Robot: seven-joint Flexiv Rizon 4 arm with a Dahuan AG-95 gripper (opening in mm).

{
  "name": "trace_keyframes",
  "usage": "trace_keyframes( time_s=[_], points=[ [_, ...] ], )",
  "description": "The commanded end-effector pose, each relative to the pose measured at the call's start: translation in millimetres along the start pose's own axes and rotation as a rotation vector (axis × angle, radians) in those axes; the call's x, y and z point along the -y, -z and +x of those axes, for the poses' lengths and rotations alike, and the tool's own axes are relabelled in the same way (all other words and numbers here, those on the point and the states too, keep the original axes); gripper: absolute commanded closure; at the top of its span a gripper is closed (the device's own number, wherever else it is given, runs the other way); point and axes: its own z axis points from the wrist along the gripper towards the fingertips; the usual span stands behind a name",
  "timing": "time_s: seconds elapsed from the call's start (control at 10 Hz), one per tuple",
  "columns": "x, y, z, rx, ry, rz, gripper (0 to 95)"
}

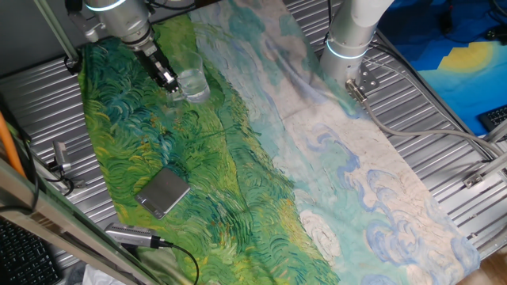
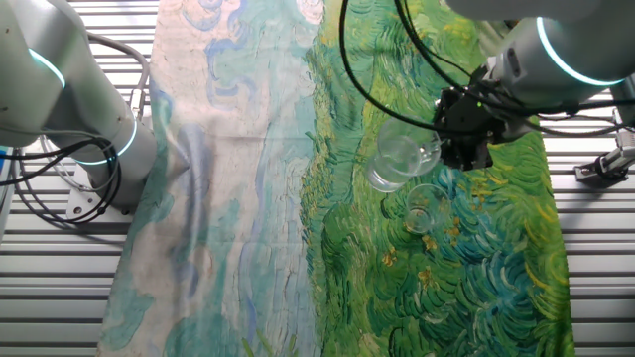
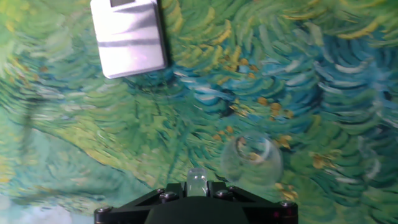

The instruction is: Pour the water from one cup into another empty cup

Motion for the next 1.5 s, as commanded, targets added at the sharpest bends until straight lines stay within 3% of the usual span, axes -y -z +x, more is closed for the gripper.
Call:
trace_keyframes(
  time_s=[0.1, 0.8, 1.1, 1.5],
  points=[
    [-0.3, 0.0, 0.1, 0.005, -0.024, 0.006, 95.0],
    [-0.3, 0.0, 0.1, -0.003, -0.036, 0.01, 95.0],
    [-0.3, 0.0, 0.1, -0.009, -0.041, 0.045, 95.0],
    [-0.3, 0.0, 0.1, -0.013, -0.019, 0.068, 95.0]
  ],
)
